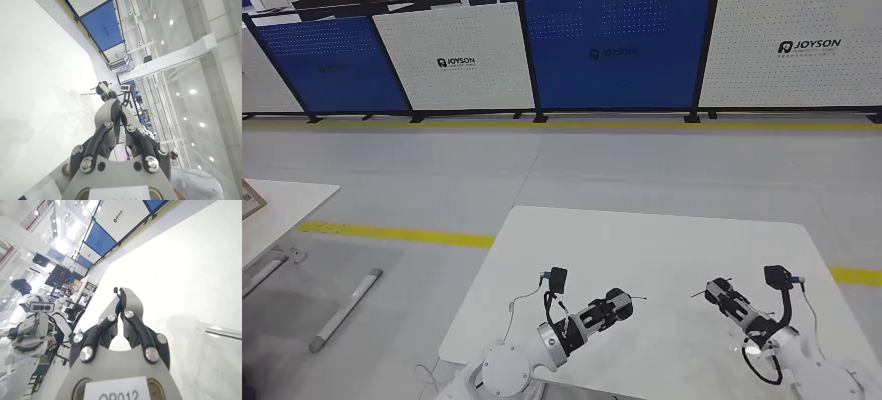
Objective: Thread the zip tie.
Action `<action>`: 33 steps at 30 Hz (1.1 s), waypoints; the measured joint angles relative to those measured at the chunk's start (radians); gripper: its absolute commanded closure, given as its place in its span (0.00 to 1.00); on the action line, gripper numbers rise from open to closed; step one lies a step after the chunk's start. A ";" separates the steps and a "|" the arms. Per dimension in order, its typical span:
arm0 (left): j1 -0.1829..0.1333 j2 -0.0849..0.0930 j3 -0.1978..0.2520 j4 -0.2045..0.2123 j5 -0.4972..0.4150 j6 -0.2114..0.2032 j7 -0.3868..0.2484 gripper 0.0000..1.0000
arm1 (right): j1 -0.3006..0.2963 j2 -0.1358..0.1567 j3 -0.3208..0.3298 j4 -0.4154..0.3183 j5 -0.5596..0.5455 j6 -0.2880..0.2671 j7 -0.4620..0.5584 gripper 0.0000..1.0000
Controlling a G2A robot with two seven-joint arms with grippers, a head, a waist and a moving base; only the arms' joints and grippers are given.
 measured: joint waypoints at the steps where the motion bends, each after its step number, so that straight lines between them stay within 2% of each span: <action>1: 0.000 0.000 0.000 0.000 0.000 0.000 0.000 1.00 | 0.001 0.000 -0.001 0.001 -0.001 0.001 -0.001 1.00; 11: 0.000 0.000 0.000 0.000 0.000 0.000 0.000 1.00 | -0.001 0.000 0.001 -0.001 -0.001 0.001 -0.002 1.00; 13: 0.000 0.000 0.000 0.000 0.000 0.000 0.000 1.00 | -0.012 -0.004 0.000 -0.008 -0.003 -0.005 -0.032 1.00; 15: 0.000 0.000 0.000 0.000 0.000 0.000 0.000 1.00 | -0.030 -0.009 0.005 -0.024 0.012 -0.033 -0.075 1.00; 19: 0.000 0.000 0.000 0.000 0.000 0.000 0.000 1.00 | -0.089 -0.008 0.068 -0.075 0.082 -0.135 -0.133 1.00; 21: 0.000 0.000 0.000 0.000 0.000 0.000 0.000 1.00 | -0.110 -0.004 0.108 -0.098 0.112 -0.145 -0.130 1.00; 24: 0.000 0.000 0.000 0.000 0.000 0.000 0.000 1.00 | -0.124 -0.005 0.152 -0.136 0.201 -0.061 -0.121 1.00; 26: 0.000 0.000 0.000 0.000 0.000 0.000 0.000 1.00 | -0.103 -0.010 0.147 -0.152 0.291 0.058 -0.052 1.00; 28: 0.000 0.000 0.000 0.000 0.000 0.000 0.000 1.00 | -0.075 -0.014 0.135 -0.154 0.321 0.133 -0.019 1.00; 33: 0.000 0.000 0.000 0.000 0.000 0.000 0.000 1.00 | -0.075 -0.014 0.134 -0.153 0.312 0.133 -0.021 1.00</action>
